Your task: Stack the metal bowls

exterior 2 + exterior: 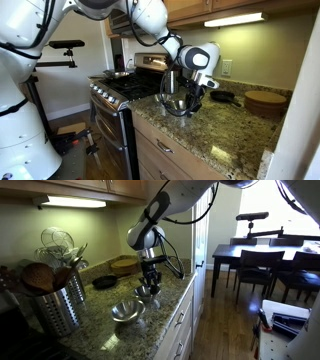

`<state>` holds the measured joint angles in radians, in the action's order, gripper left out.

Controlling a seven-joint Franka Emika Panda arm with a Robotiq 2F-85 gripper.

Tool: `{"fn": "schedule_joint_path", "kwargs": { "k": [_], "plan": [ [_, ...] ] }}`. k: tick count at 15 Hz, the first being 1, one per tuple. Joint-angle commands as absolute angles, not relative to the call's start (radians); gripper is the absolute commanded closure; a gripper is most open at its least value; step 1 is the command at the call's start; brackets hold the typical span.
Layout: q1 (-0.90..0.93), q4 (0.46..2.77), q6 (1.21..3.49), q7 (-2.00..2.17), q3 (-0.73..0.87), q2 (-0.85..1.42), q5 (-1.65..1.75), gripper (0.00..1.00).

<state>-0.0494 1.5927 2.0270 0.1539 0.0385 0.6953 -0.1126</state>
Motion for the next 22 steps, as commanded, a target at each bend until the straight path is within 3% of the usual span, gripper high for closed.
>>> {"fn": "schedule_joint_path", "kwargs": {
  "k": [1, 4, 22],
  "plan": [
    [-0.066, 1.583, 2.013, 0.138, 0.033, 0.696, -0.137, 0.90],
    [-0.063, 1.583, 2.007, 0.141, 0.035, 0.684, -0.141, 0.95],
    [-0.038, 1.686, 2.006, 0.135, 0.038, 0.515, -0.105, 0.91]
  ]
}}
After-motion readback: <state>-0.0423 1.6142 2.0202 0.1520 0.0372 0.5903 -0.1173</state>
